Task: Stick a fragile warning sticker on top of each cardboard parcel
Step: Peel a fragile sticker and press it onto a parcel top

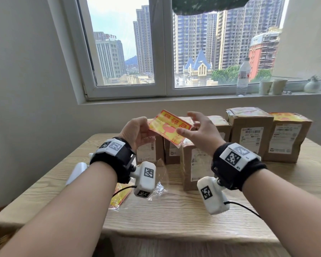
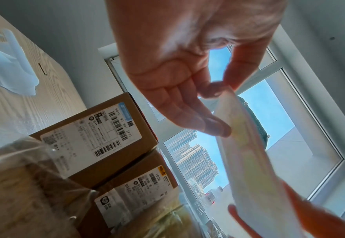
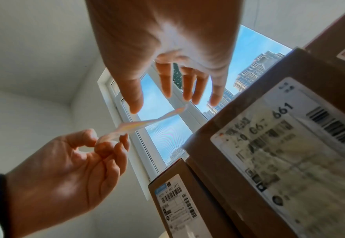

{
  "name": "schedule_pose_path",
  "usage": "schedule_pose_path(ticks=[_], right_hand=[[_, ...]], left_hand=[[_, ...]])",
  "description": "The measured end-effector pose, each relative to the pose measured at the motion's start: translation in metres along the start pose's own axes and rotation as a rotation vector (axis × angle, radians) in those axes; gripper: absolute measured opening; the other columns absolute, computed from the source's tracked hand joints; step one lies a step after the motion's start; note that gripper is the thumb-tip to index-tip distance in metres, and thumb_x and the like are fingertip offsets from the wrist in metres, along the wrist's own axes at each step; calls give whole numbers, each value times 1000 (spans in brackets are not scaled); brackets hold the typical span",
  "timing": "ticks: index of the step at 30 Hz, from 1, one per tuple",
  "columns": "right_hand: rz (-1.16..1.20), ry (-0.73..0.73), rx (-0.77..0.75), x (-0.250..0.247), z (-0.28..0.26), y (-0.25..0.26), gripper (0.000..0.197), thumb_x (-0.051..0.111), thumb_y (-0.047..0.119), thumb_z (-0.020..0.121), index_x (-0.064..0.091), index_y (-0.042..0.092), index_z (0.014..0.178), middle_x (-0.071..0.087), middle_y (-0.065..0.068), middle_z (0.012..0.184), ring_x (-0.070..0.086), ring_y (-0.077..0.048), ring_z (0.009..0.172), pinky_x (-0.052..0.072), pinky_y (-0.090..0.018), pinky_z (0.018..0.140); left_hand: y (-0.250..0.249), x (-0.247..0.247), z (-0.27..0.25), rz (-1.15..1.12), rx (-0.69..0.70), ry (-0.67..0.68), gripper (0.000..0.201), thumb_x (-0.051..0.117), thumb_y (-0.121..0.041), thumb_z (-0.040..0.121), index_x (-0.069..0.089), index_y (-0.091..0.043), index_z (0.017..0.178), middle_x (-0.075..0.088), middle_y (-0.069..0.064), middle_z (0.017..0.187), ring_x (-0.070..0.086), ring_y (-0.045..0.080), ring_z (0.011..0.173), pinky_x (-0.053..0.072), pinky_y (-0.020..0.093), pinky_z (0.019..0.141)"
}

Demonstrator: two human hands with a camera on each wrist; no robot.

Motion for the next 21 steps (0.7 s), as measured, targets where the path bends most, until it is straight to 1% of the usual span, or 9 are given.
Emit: schedule_pose_path(ticks=[2, 3, 4, 6, 8, 11, 14, 17, 21], right_hand=[[55, 31, 86, 1, 0, -2, 88, 82, 39, 71, 37, 18, 143, 56, -5, 129, 57, -21, 114, 50, -39, 97], [99, 64, 120, 3, -2, -1, 89, 84, 34, 70, 37, 15, 143, 60, -4, 122, 60, -21, 111, 51, -40, 97], [161, 91, 144, 4, -3, 0, 83, 84, 25, 71, 40, 11, 140, 64, -4, 114, 64, -20, 104, 55, -39, 90], [302, 96, 187, 6, -5, 4, 62, 80, 8, 75, 48, 8, 127, 68, -7, 101, 71, -19, 83, 61, -32, 69], [423, 17, 236, 5, -5, 5, 47, 76, 0, 78, 51, 8, 117, 68, -8, 93, 71, -18, 66, 60, -28, 61], [532, -113, 278, 4, -2, 4, 43, 75, -2, 78, 51, 9, 112, 68, -11, 93, 71, -20, 65, 61, -30, 63], [531, -142, 235, 7, -1, 5, 43, 75, -1, 79, 49, 11, 110, 68, -11, 92, 71, -20, 66, 61, -31, 63], [519, -165, 228, 8, -1, 2, 39, 77, 0, 77, 51, 16, 101, 69, -13, 95, 73, -26, 75, 61, -39, 71], [528, -191, 204, 5, -2, 0, 40, 76, -1, 78, 48, 19, 100, 68, -9, 93, 73, -23, 72, 61, -37, 69]], left_hand=[[-3, 0, -3, -9, 4, 24, 44, 34, -5, 85, 60, -12, 49, 65, 7, 71, 61, 21, 67, 53, 22, 53], [-4, 2, -4, -17, 5, 31, 48, 35, -5, 85, 60, -12, 45, 63, 7, 71, 60, 21, 67, 53, 23, 54], [-4, 3, -4, -34, 4, 29, 44, 37, -8, 86, 62, -13, 51, 63, 7, 71, 61, 21, 66, 54, 24, 55], [-1, 6, -5, -37, -11, 50, 25, 48, -25, 87, 64, -11, 75, 65, 8, 75, 64, 20, 65, 56, 25, 56], [6, 10, -5, 96, -43, 110, 30, 63, -41, 82, 66, -11, 86, 71, 7, 80, 68, 18, 68, 56, 27, 62], [17, 19, -8, 303, -59, 221, 13, 70, -26, 80, 70, -13, 83, 75, 5, 82, 69, 13, 69, 55, 28, 72], [17, 22, -10, 272, -32, 216, 1, 71, -11, 81, 72, -11, 82, 75, 7, 81, 69, 11, 65, 57, 25, 70], [15, 21, -10, 245, -20, 207, 6, 71, -12, 82, 72, -9, 87, 75, 7, 83, 70, 10, 66, 57, 24, 68], [14, 21, -10, 217, -15, 203, 11, 71, -19, 82, 72, -11, 89, 75, 6, 86, 70, 10, 68, 57, 24, 69]])
Point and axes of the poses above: each hand's wrist, its own z-axis towards the middle knuckle, its own x-axis out of the palm, y = z × x, the point moved 5 cm from there along z, towards the middle knuckle
